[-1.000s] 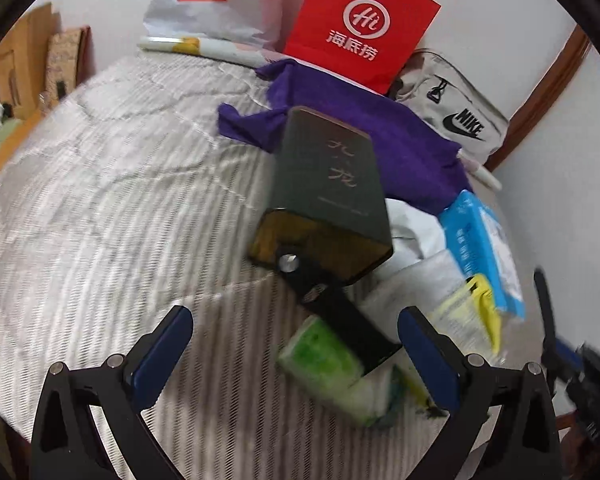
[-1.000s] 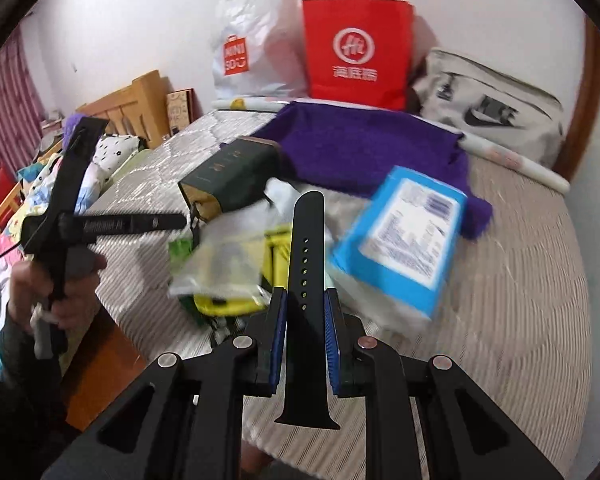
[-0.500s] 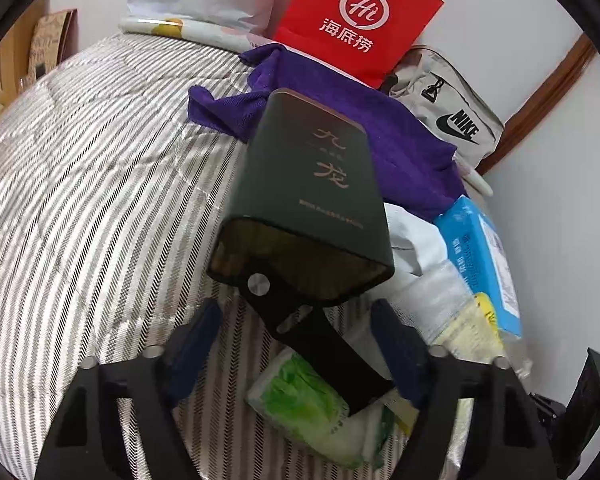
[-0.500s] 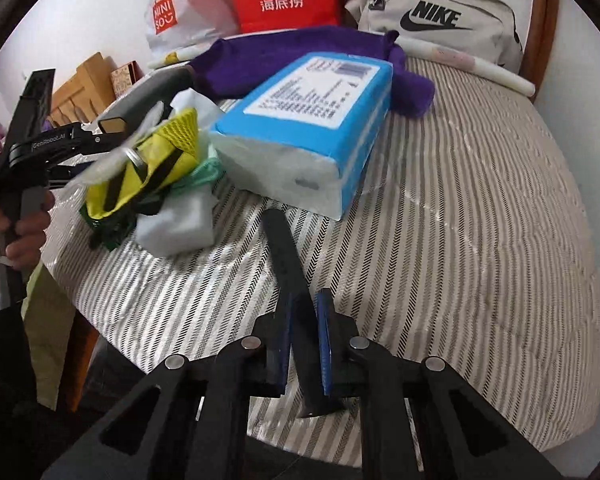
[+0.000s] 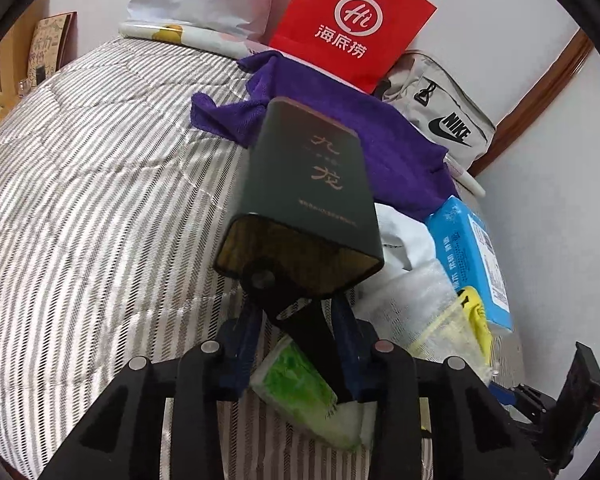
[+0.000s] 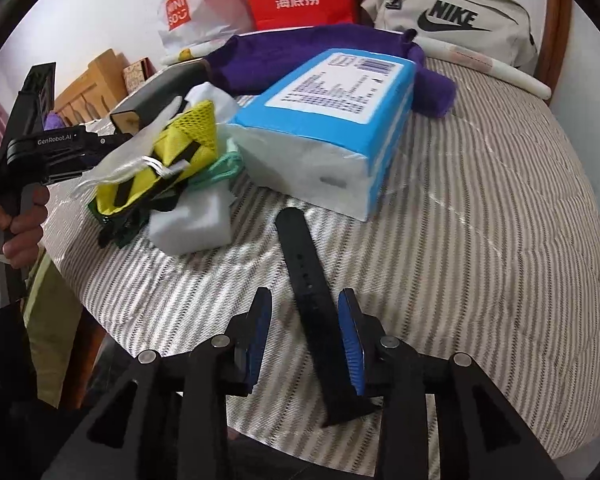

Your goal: Organize soft objects

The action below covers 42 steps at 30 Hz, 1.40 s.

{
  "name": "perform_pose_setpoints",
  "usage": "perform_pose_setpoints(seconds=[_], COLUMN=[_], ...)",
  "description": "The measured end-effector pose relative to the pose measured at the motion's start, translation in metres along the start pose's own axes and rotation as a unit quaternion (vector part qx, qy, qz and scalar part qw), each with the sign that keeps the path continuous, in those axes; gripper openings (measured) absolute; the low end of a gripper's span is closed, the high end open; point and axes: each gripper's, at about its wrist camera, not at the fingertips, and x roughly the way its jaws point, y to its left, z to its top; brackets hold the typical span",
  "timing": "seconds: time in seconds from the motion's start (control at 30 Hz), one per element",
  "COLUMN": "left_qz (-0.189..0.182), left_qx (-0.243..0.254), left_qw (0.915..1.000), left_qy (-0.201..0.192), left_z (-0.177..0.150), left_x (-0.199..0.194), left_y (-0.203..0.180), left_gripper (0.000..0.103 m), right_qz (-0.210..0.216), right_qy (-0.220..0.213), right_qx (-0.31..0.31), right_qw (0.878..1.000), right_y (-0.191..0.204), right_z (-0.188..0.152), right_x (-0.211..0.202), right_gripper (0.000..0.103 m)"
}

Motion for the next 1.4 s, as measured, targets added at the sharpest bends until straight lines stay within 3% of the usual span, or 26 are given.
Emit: perform_pose_setpoints(seconds=[0.2, 0.27, 0.4, 0.57, 0.73, 0.87, 1.03, 1.2, 1.27, 1.4], left_qz=[-0.002, 0.002, 0.014, 0.029, -0.005, -0.019, -0.019, -0.028, -0.029, -0.032], left_qx=[-0.004, -0.001, 0.006, 0.005, -0.023, -0.028, -0.022, -0.027, -0.021, -0.015], left_qw=[0.9999, 0.9999, 0.9996, 0.9995, 0.9997, 0.9993, 0.9991, 0.9986, 0.9986, 0.9983], left_qy=[-0.009, -0.014, -0.024, -0.014, -0.003, -0.014, -0.031, -0.036, -0.038, -0.045], left_z=[-0.003, -0.004, -0.006, -0.010, -0.016, -0.019, -0.021, -0.023, -0.023, -0.020], left_x=[-0.021, -0.029, -0.046, -0.046, -0.033, -0.027, -0.035, -0.045, -0.050, -0.061], left_y=[0.004, 0.005, 0.008, 0.019, 0.028, 0.029, 0.030, 0.033, 0.030, 0.026], left_gripper=[0.029, 0.026, 0.024, 0.024, 0.022, 0.008, 0.007, 0.007, 0.007, 0.006], right_qz=[-0.048, -0.045, -0.028, -0.047, -0.048, -0.053, -0.022, -0.024, -0.023, -0.021], right_qy=[-0.013, -0.013, -0.006, 0.005, -0.009, -0.023, -0.034, -0.048, -0.049, -0.046], right_qx=[-0.018, -0.012, 0.005, -0.016, -0.004, -0.009, 0.022, 0.022, 0.022, 0.023], right_qw=[0.999, 0.999, 1.000, 0.999, 0.999, 0.998, 0.999, 0.998, 0.998, 0.998], right_y=[0.009, 0.006, 0.000, 0.006, 0.005, 0.007, -0.001, 0.003, 0.004, 0.004], right_z=[0.003, 0.003, 0.005, 0.003, 0.000, 0.000, 0.002, 0.003, 0.003, 0.006], right_x=[0.007, 0.006, 0.005, 0.005, 0.004, 0.005, -0.002, -0.015, -0.019, -0.023], right_gripper=[0.030, 0.024, 0.024, 0.025, 0.024, 0.022, 0.021, 0.021, 0.001, 0.001])
